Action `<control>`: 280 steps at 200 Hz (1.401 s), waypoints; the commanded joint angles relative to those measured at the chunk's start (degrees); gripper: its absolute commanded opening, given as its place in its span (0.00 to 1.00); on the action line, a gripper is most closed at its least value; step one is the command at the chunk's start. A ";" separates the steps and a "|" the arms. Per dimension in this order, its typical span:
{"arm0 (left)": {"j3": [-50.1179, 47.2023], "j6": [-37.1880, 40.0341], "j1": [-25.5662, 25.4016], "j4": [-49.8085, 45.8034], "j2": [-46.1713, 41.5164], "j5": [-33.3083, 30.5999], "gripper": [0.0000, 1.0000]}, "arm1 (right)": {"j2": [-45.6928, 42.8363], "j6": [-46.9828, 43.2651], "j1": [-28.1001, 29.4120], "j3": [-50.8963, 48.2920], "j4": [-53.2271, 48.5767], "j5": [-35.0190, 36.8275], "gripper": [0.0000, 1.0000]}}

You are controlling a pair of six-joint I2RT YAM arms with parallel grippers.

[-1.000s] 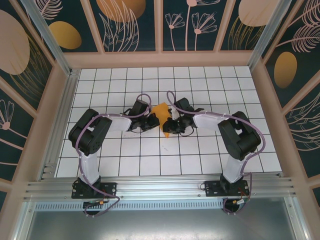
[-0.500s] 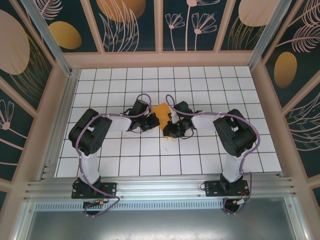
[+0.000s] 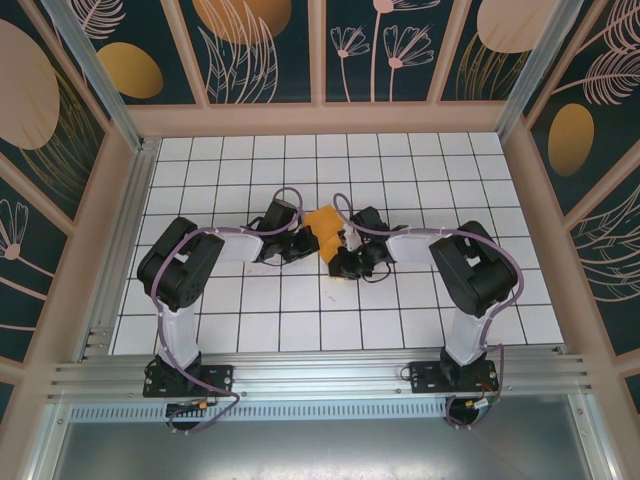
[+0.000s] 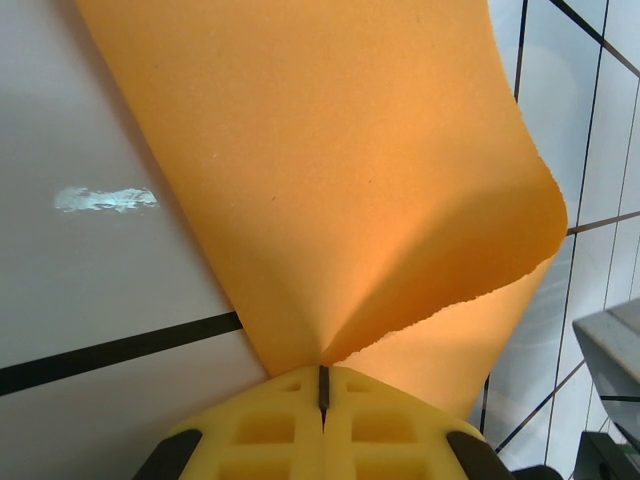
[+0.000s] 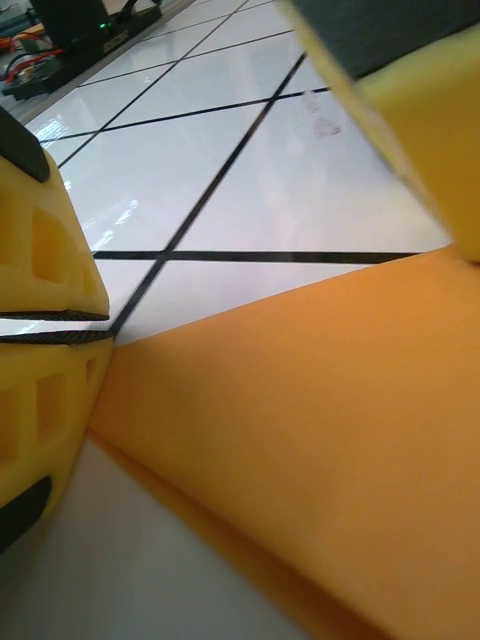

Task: Fold a paper plane with a square sheet of paper (pick it up from the middle)
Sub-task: Third fold the triangle at the center of the table.

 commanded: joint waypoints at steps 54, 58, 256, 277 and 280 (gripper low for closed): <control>-0.19 0.97 0.13 -3.77 3.23 -1.87 0.00 | -8.33 0.23 -2.04 1.12 -4.01 2.71 0.16; -0.14 0.90 0.08 -3.81 3.14 -1.86 0.00 | -8.14 0.50 -2.09 1.60 -3.24 2.70 0.16; 3.27 0.98 0.17 -4.96 -1.85 -3.83 0.09 | 3.98 1.19 -3.79 3.60 -4.21 6.57 0.12; 2.69 0.38 0.16 -3.90 -4.32 -5.45 0.17 | 4.20 1.20 -3.80 3.58 -4.30 6.97 0.12; 2.50 0.25 0.21 -3.64 -4.56 -5.62 0.18 | 4.24 1.20 -3.82 3.59 -4.25 6.95 0.12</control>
